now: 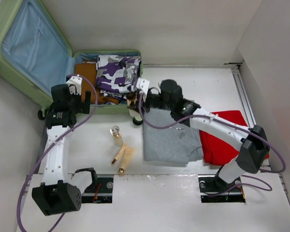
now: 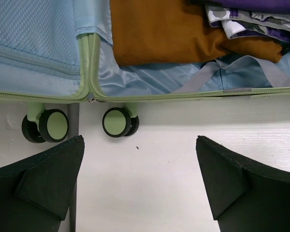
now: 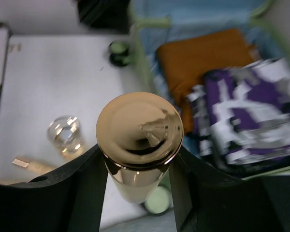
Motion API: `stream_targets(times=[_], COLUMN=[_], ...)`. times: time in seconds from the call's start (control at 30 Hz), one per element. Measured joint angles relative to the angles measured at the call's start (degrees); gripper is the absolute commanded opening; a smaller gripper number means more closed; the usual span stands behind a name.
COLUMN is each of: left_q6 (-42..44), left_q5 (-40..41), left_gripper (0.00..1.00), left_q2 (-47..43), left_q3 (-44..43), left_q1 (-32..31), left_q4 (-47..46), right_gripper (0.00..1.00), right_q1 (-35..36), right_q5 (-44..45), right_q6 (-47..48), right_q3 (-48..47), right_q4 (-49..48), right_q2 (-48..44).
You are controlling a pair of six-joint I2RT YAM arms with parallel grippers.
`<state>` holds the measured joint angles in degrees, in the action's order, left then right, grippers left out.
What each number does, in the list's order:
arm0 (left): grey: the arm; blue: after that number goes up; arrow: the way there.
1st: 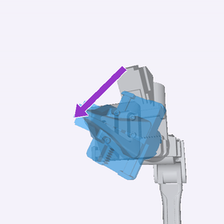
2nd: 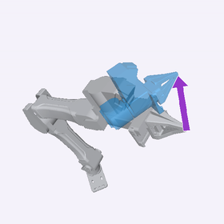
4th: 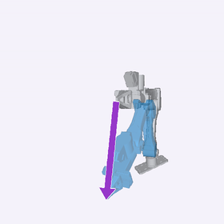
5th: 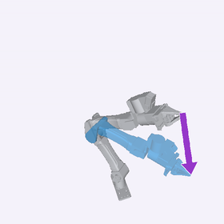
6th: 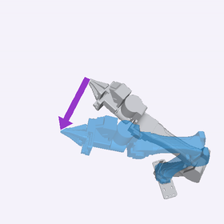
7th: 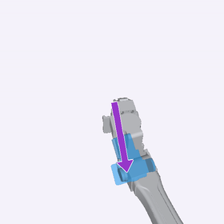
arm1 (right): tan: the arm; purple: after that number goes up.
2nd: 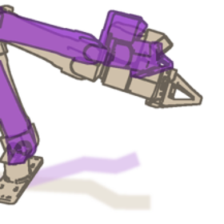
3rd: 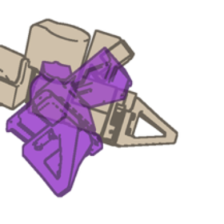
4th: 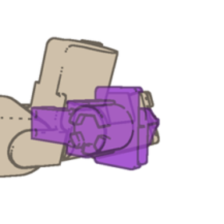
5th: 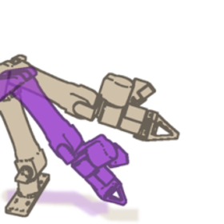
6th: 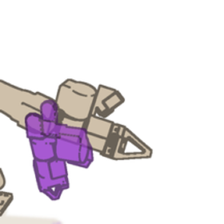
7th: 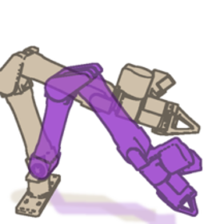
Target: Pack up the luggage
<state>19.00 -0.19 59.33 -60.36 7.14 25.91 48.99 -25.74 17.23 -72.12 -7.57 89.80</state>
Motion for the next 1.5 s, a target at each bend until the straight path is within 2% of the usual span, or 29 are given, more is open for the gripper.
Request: stream_targets(times=[0.2, 0.43, 0.53, 0.67, 0.97, 1.07, 1.2, 1.23, 1.27, 1.33, 1.37, 1.5], left_q6=[0.4, 0.6, 0.8, 1.1, 1.1, 1.1, 1.1, 1.1, 1.1, 1.1, 1.1, 1.1], left_q5=[0.9, 2.2, 3.7, 5.8, 7.2, 7.3, 7.3, 7.3, 7.3, 7.4, 7.3, 7.3], left_gripper=[1.0, 1.0, 1.0, 1.0, 1.0, 1.0, 1.0, 1.0, 1.0, 1.0, 1.0, 1.0], left_q2=[2.8, 8.8, 10.2, 11.1, 12.6, 13.0, 13.0, 13.0, 13.0, 13.1, 13.1, 13.1], left_q3=[0.0, -0.9, -1.4, -1.6, -1.6, -1.6, -1.6, -1.6, -1.6, -1.6, -1.6, -1.6], left_q1=[0.1, 2.3, 2.4, 2.3, 2.3, 2.3, 2.3, 2.3, 2.3, 2.3, 2.3, 2.3], left_q4=[-1.1, -2.5, -3.2, -4.5, -5.6, -5.6, -5.6, -5.6, -5.6, -5.6, -5.6, -5.6], right_gripper=[0.0, 0.0, 0.0, 0.0, 0.0, 0.09, 0.22, 0.29, 0.51, 0.7, 0.84, 0.92], right_q1=[-2.4, -2.6, -2.6, -2.6, -2.4, -2.4, -2.4, -2.4, -2.3, -2.1, -2.1, -2.4], right_q5=[8.9, 17.7, 20.5, 23.6, 26.1, 24.7, 21.4, 20.6, 20.2, 19.8, 19.7, 16.8], right_q6=[4.8, 9.9, 10.6, 11.0, 11.5, 11.6, 11.6, 11.9, 11.9, 12.1, 12.2, 12.3], right_q3=[-17.1, -35.4, -38.3, -38.8, -54.9, -59.7, -61.2, -61.3, -61.6, -61.9, -62.1, -63.0], right_q4=[5.9, 7.2, 10.2, 17.8, 35.0, 38.6, 40.0, 38.9, 38.4, 38.5, 38.2, 36.6], right_q2=[3.0, 23.5, 32.3, 39.3, 41.9, 45.0, 49.4, 50.2, 50.6, 50.6, 50.6, 50.4])
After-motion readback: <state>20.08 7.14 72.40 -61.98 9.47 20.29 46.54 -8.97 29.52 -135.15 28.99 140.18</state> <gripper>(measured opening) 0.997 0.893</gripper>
